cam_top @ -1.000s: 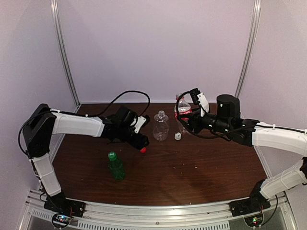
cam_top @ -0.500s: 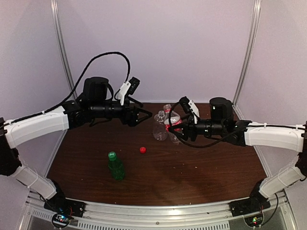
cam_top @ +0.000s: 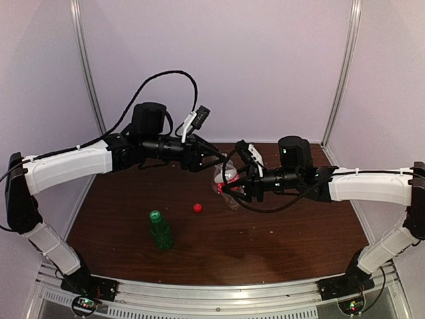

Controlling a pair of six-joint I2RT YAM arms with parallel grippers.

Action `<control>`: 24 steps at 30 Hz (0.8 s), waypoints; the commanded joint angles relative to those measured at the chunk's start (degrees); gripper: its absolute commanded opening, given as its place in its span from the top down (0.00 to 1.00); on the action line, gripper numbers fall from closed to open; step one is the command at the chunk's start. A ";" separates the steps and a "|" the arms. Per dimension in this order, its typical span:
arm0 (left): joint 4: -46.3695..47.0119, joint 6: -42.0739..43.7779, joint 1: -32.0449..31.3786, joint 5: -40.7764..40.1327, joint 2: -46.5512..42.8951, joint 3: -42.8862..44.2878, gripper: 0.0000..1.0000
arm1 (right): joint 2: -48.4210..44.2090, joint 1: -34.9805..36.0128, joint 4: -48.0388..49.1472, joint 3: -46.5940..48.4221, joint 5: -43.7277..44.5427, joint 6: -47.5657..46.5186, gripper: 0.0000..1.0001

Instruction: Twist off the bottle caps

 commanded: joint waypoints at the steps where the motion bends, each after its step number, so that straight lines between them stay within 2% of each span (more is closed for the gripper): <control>1: 1.87 -1.54 -0.36 3.85 1.64 2.52 0.37 | 0.18 0.27 1.52 1.90 -1.37 -0.74 0.62; 9: 1.60 -2.18 -0.40 6.61 2.96 2.80 0.59 | 0.58 0.41 1.70 1.98 -0.48 -0.55 0.62; 15: 1.40 -2.44 -0.40 8.05 3.29 2.80 0.68 | 0.45 0.42 1.78 1.89 1.55 -0.11 0.62; 19: 1.43 -2.34 -0.40 8.20 3.31 3.04 0.86 | 0.45 0.42 1.62 1.90 3.22 0.36 0.61; 22: 0.47 -1.69 -0.29 6.91 3.07 3.23 1.00 | 0.15 0.42 1.12 1.76 6.07 0.92 0.48; 24: -0.95 -0.88 -0.22 4.82 2.55 3.50 1.00 | -0.21 0.39 0.52 1.72 8.41 1.11 0.32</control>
